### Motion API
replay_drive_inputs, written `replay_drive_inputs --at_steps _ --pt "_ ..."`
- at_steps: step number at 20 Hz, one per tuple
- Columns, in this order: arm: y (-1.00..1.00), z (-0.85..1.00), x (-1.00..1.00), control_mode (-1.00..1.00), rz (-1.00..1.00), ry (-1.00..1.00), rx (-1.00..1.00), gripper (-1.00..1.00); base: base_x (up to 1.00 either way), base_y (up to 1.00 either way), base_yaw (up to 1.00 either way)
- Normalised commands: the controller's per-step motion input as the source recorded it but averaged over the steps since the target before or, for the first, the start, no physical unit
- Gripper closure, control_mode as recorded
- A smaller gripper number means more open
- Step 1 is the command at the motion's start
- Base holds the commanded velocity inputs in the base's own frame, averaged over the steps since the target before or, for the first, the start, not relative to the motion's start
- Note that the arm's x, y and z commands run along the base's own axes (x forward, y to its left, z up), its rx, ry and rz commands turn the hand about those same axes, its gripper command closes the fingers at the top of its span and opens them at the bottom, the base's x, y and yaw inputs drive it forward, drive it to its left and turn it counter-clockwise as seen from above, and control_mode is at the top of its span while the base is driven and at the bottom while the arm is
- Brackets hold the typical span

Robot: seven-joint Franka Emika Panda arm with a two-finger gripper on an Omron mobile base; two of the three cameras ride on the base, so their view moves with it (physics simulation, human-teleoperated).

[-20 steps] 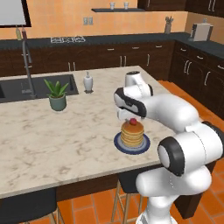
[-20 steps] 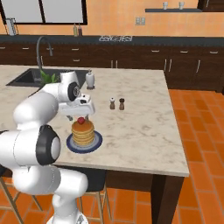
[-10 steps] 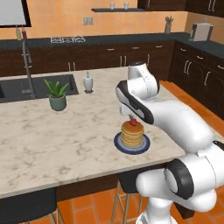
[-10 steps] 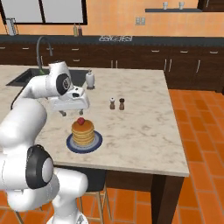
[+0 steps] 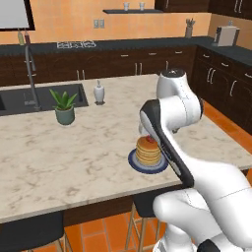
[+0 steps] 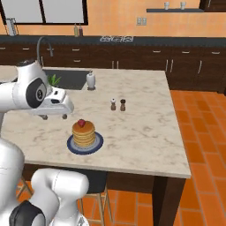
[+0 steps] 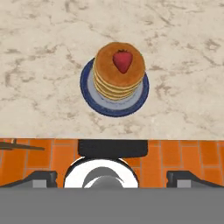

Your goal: Take the strawberry from the fridge and place it on top of the pancake, located on the dining counter.

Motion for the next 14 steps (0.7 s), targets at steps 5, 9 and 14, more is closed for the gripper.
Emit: replay_drive_inputs --at_steps 5,9,14 --pt "0.98 0.09 -0.78 -1.00 0.00 0.04 -0.03 -1.00 0.00 0.00 0.00" --pt "1.00 -0.30 -0.19 -1.00 0.02 0.07 -0.20 -1.00 0.00 0.00 0.00" --pt "0.58 -0.86 0.07 -1.00 0.02 0.15 -0.08 -1.00 0.00 0.00 0.00"
